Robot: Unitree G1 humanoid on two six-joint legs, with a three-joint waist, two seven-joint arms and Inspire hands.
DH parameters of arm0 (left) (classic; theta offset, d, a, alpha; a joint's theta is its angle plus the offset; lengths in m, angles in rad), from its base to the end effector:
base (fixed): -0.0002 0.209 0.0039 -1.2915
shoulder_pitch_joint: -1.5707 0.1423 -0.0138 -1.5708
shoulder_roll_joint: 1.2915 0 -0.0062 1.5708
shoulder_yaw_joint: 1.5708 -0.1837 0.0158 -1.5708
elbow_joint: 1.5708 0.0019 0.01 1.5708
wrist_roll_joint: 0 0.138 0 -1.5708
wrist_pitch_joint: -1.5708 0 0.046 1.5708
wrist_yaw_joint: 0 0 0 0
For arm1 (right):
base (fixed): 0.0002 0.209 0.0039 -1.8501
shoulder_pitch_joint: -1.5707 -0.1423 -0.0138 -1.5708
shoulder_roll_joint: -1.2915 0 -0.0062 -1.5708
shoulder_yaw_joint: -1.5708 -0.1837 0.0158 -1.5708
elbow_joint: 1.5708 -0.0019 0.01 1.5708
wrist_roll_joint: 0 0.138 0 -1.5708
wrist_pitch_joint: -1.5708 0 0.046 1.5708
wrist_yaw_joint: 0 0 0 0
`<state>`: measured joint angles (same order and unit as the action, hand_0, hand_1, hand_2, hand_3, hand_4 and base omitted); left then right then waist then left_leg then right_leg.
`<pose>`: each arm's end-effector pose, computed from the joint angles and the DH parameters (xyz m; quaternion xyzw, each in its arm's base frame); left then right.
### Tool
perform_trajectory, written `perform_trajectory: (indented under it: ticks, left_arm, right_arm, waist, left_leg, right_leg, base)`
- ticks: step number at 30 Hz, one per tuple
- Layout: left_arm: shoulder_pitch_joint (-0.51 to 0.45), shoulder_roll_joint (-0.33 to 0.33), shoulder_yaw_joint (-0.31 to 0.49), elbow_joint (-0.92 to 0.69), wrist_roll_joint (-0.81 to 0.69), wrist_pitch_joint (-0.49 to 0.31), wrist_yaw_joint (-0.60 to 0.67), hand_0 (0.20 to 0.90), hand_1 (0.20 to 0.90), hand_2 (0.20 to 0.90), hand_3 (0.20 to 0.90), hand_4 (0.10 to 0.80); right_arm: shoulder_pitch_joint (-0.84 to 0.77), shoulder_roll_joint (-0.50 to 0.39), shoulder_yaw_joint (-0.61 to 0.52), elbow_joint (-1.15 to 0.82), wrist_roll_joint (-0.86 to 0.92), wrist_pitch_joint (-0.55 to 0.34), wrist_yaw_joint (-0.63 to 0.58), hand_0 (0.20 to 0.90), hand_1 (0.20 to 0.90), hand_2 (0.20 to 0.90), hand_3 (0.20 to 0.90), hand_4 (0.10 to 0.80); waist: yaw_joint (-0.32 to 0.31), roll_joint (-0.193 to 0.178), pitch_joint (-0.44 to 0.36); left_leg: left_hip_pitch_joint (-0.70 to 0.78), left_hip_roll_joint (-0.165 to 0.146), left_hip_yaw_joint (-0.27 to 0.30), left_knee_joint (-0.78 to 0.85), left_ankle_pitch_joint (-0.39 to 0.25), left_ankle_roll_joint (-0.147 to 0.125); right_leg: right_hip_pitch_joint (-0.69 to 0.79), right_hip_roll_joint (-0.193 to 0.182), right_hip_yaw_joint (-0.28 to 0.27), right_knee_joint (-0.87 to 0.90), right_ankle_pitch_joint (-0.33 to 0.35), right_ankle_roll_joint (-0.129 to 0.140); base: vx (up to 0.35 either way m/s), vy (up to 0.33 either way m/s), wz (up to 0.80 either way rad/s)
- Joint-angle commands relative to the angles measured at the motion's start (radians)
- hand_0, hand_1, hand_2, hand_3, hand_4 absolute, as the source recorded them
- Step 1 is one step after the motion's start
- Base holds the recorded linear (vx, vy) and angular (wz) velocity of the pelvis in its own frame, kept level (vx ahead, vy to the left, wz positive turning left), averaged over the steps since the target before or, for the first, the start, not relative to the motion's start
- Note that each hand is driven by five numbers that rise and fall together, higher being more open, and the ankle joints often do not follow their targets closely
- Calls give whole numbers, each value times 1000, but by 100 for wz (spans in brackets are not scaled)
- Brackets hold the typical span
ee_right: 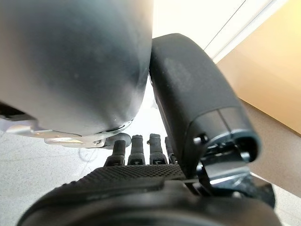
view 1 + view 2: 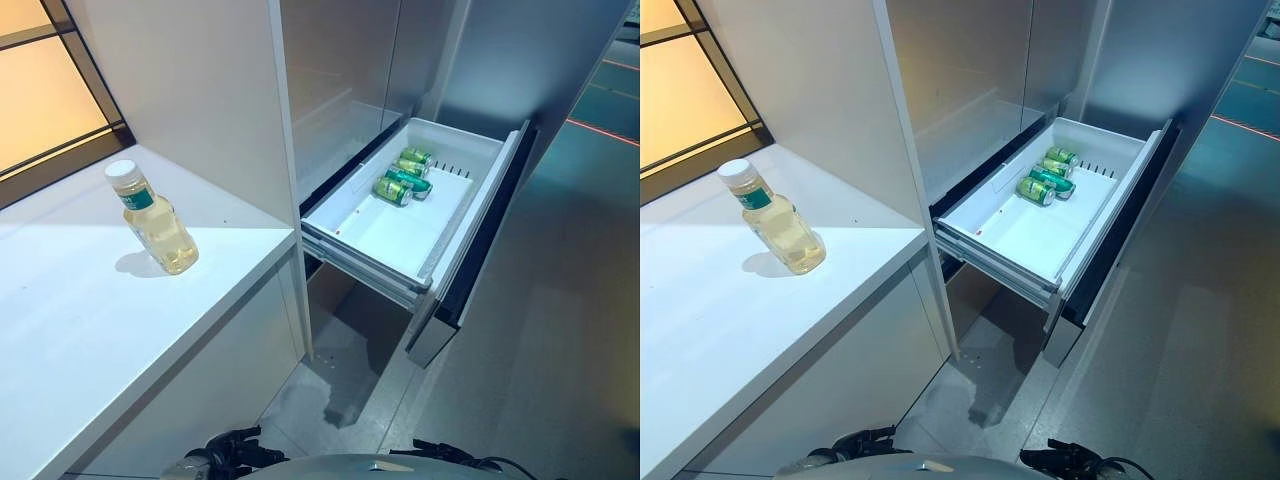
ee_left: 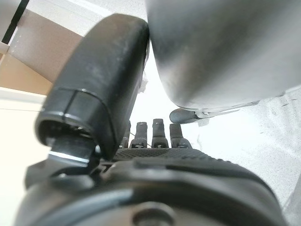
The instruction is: Put drinks into fridge and close the fridge
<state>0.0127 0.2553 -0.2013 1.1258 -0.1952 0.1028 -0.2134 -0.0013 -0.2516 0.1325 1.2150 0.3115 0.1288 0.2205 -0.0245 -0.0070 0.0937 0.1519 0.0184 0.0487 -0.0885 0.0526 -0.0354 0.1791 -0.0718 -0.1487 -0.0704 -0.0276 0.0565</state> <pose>0.0795 0.2218 -0.1126 0.0136 0.5888 -0.0456 0.8069 0.0690 -0.2283 -0.1154 0.0610 0.6104 -0.0197 0.7895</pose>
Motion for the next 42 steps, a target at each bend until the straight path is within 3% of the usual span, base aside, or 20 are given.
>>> perform_trajectory:
  ticks: [1,7,12,16,22,28,30,32,37,39,42]
  left_arm:
    - [-38,-1,-26,40,12,-66,-19,900,900,900,900,800]
    - [-36,-2,-16,36,-3,-76,16,900,900,900,900,800]
    - [-40,7,-32,29,110,-137,59,900,900,900,900,800]
    - [-71,27,-93,-10,227,-171,58,900,900,900,900,800]
    - [-140,76,-195,-158,316,-166,-92,900,900,900,900,800]
    - [-220,153,-277,-404,272,-42,-415,900,900,900,900,800]
    - [-260,197,-292,-507,222,13,-526,900,900,900,900,800]
    - [-319,236,-284,-670,117,124,-636,900,900,900,900,800]
    - [-411,271,-222,-995,-203,310,-696,900,900,900,900,800]
    - [-427,271,-200,-1111,-363,332,-663,900,900,900,900,800]
    - [-437,255,-168,-1246,-589,239,-604,900,900,900,900,800]
  right_arm:
    - [-19,-8,16,20,-14,-7,10,900,900,900,900,800]
    - [-16,-7,10,24,-18,-10,12,900,900,900,900,800]
    - [-19,-10,13,27,-23,-10,15,900,900,900,900,800]
    - [-27,-21,26,25,-39,-4,23,900,900,900,900,800]
    - [-41,-42,47,8,-50,15,33,900,900,900,900,800]
    - [-55,-61,55,5,-58,28,35,900,900,900,900,800]
    - [-56,-64,56,12,-65,23,31,900,900,900,900,800]
    - [-53,-64,52,26,-74,8,27,900,900,900,900,800]
    - [-39,-55,39,42,-71,-19,14,900,900,900,900,800]
    - [-32,-51,38,45,-65,-27,9,900,900,900,900,800]
    - [-22,-42,43,51,-55,-36,2,900,900,900,900,800]
  waist:
    - [11,18,24]
    - [13,18,23]
    - [11,17,23]
    - [3,23,26]
    - [-14,36,28]
    - [-31,52,33]
    - [-38,59,35]
    - [-41,67,35]
    - [-38,77,35]
    - [-33,79,34]
    - [-23,79,29]
  left_leg:
    - [-13,-68,36,59,-135,65]
    - [-13,-68,36,58,-134,65]
    - [-12,-67,38,57,-134,64]
    - [-11,-66,44,57,-133,64]
    - [-11,-62,53,50,-129,63]
    - [-9,-59,61,45,-126,67]
    - [-9,-58,65,43,-125,68]
    - [-11,-59,64,43,-126,72]
    - [-13,-67,50,38,-126,76]
    - [-12,-69,41,32,-125,75]
    - [-6,-71,28,22,-122,72]
  right_leg:
    - [-72,66,-26,98,-60,-8]
    - [-72,65,-28,98,-59,-8]
    - [-72,66,-27,98,-60,-8]
    - [-77,68,-21,103,-60,-7]
    - [-84,69,-9,105,-58,-1]
    - [-91,70,3,108,-53,7]
    - [-93,70,8,109,-52,9]
    - [-96,69,10,108,-50,11]
    - [-93,67,7,100,-46,11]
    - [-87,67,4,92,-44,11]
    - [-74,67,-7,80,-44,8]
  base:
    - [0,0,0]
    - [0,0,0]
    - [0,0,0]
    - [0,0,0]
    - [-8,14,-3]
    - [-14,26,-7]
    - [0,0,0]
    - [-7,14,-2]
    - [-1,-1,1]
    - [2,-14,5]
    - [17,-29,15]
